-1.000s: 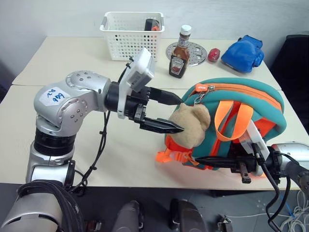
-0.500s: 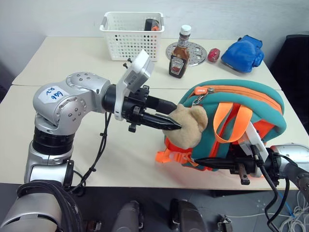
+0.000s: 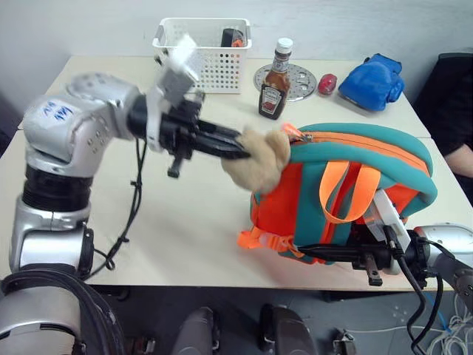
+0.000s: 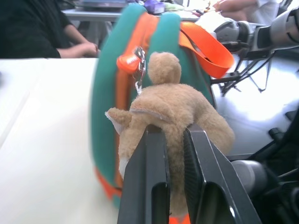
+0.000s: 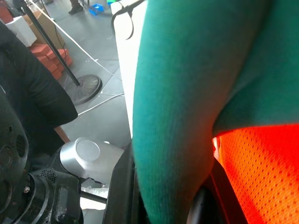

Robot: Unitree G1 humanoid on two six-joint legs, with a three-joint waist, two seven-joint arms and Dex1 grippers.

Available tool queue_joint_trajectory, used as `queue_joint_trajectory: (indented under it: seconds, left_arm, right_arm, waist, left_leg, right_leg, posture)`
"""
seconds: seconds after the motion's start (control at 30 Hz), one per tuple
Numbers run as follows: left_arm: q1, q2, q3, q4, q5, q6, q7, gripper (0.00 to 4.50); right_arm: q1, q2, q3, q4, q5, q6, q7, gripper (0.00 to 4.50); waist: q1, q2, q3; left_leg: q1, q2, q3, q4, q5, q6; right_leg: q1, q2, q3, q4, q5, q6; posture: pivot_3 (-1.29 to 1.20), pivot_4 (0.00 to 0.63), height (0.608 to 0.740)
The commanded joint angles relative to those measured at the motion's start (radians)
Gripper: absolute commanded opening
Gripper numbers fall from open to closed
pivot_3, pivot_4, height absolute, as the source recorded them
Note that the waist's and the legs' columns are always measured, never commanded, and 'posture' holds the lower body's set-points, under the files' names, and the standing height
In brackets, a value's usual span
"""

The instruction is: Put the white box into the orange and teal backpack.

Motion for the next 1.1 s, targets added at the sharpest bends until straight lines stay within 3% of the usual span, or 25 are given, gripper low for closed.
queue_joint_trajectory:
  seconds: [0.03,0.3,0.5,0.8,1.0,1.07,1.1]
  left_arm:
    - [-0.028,0.038,0.007,0.055,0.044,-0.057,-0.069,0.08]
    - [0.092,0.122,-0.069,0.055,0.180,-0.193,-0.174,0.08]
    - [0.163,0.122,-0.127,0.105,0.331,-0.391,-0.160,0.08]
    - [0.367,-0.022,-0.223,0.078,0.493,-0.563,-0.022,0.08]
    - [0.408,-0.100,-0.200,0.079,0.490,-0.516,0.044,0.08]
    - [0.397,-0.099,-0.169,0.065,0.444,-0.445,0.028,0.08]
    - [0.393,-0.094,-0.152,0.058,0.419,-0.410,0.015,0.43]
  right_arm:
    - [0.011,0.021,-0.043,-0.026,0.037,-0.008,-0.023,0.06]
    - [0.036,0.045,-0.049,-0.046,0.043,-0.014,-0.065,0.06]
    - [0.037,0.059,-0.055,-0.044,0.050,-0.020,-0.086,0.06]
    - [0.023,0.085,-0.058,-0.033,0.049,-0.020,-0.123,0.06]
    - [0.035,0.084,-0.062,-0.022,0.042,-0.006,-0.157,0.06]
    - [0.047,0.068,-0.074,-0.017,0.043,0.011,-0.163,0.78]
    - [0.057,0.058,-0.086,-0.015,0.041,0.016,-0.161,1.03]
  waist:
    - [0.000,0.000,0.000]
    - [-0.002,0.000,0.000]
    - [0.002,0.000,0.000]
    - [0.001,0.000,0.000]
    - [0.002,0.000,0.000]
    - [0.004,0.000,0.000]
    - [0.003,0.000,0.000]
  left_leg:
    - [0.000,0.000,0.000,0.000,0.000,0.000]
    - [0.000,0.000,0.001,0.000,0.000,0.000]
    - [-0.001,0.000,0.001,0.000,0.000,0.001]
    - [-0.001,0.000,0.001,0.000,-0.001,0.002]
    - [0.000,0.000,0.000,0.000,-0.001,0.002]
    - [0.000,0.000,0.000,0.000,-0.001,0.002]
    - [0.000,0.000,0.000,0.000,-0.001,0.002]
  right_leg:
    - [0.000,0.000,0.000,0.000,0.000,0.000]
    - [-0.001,0.000,0.000,0.001,0.000,0.000]
    - [-0.001,-0.001,0.001,0.000,0.000,0.000]
    - [-0.001,-0.001,0.001,0.000,0.000,0.000]
    - [0.000,-0.003,0.001,0.000,0.000,0.000]
    - [0.000,-0.003,0.000,0.001,0.000,0.000]
    - [0.000,-0.003,0.000,0.000,0.000,0.000]
  posture:
    - [0.00,0.150,0.740]
    - [0.00,0.150,0.740]
    - [0.00,0.150,0.740]
    - [0.00,0.150,0.740]
    - [0.00,0.150,0.740]
    - [0.00,0.150,0.740]
    - [0.00,0.150,0.740]
